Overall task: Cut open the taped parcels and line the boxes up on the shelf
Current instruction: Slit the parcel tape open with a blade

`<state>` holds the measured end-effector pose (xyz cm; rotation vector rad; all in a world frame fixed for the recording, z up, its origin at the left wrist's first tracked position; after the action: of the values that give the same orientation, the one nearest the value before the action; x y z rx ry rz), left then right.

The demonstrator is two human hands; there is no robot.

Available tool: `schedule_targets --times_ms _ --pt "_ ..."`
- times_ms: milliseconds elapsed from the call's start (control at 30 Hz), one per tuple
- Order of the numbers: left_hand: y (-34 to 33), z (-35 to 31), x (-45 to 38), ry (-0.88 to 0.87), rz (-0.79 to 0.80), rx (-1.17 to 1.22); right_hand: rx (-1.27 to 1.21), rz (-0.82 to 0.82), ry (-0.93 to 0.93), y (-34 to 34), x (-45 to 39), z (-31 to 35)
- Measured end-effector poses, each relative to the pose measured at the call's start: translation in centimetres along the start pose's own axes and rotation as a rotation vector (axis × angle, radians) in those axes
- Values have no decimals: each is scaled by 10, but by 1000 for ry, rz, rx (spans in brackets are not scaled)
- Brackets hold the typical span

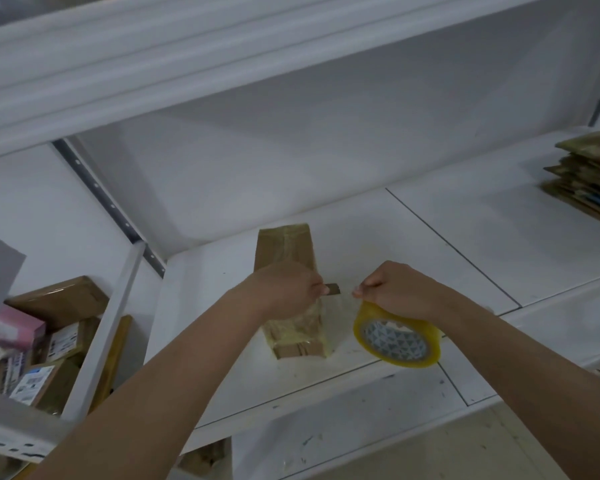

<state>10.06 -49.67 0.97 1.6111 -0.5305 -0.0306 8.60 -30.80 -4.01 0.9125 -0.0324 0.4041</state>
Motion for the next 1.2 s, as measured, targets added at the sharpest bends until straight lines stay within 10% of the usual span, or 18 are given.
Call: schedule_targets --times_ms 133,367,667,933,1200 --pt "-3 20 9 104 -127 569 -103 20 -24 -4 3 -8" --pt "-34 7 -10 418 -401 171 -255 42 -104 -13 -4 -24" --pt "-37 -3 -13 453 -342 97 -318 -54 -98 -6 0 -36" --pt "-33 13 1 352 -667 679 -303 -101 -20 8 6 -22" --pt "-28 3 -9 591 -533 113 -321 -122 -30 6 1 -15"
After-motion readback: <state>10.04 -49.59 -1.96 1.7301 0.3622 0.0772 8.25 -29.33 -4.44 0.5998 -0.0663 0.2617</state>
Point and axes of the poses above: each hand's wrist, its own x-axis away from the middle knuckle, its own y-axis out of the back of the hand, z = x × y, the point moved 1 cm from there along -x, towards the middle knuckle, and after that the axes turned 3 degrees about x, right-handed, at the moved point
